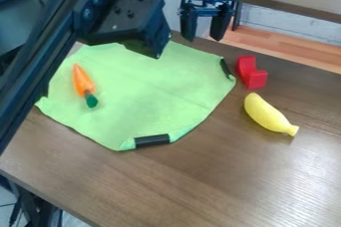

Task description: Put carrot on right side of the table

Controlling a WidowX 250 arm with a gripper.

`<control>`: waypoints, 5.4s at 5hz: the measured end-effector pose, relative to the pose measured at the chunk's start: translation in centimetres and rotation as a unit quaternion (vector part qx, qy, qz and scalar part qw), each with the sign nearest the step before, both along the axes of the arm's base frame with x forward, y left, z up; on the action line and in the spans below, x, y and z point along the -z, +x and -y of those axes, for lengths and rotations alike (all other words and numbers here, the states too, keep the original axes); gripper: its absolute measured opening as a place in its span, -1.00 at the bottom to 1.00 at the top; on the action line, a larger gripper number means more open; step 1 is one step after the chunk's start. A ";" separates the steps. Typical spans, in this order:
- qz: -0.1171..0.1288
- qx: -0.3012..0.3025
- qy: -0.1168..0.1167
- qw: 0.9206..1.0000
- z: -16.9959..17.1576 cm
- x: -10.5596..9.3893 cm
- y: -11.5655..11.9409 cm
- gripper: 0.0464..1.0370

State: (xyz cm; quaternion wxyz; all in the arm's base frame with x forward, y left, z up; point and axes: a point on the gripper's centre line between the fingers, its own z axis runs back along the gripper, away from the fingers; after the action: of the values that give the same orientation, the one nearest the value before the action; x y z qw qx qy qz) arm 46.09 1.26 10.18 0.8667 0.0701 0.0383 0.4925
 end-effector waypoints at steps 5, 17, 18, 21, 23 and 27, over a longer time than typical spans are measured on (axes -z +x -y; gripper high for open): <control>0.057 0.099 -0.004 0.993 -10.8 2.4 -9.3 0.93; 0.027 0.156 0.020 0.987 -11.6 8.2 -12.8 0.05; 0.043 0.204 0.019 0.978 -7.4 5.7 -13.0 0.05; 0.049 0.332 0.044 0.941 3.5 4.6 -15.2 0.05; 0.043 0.370 0.063 0.926 9.2 6.4 -15.5 0.05; 0.036 0.401 0.015 0.915 13.8 7.8 -13.8 0.78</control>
State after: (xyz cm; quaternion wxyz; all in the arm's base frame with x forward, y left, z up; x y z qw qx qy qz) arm 32.29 -12.59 2.35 0.9910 0.0742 -0.0318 0.1063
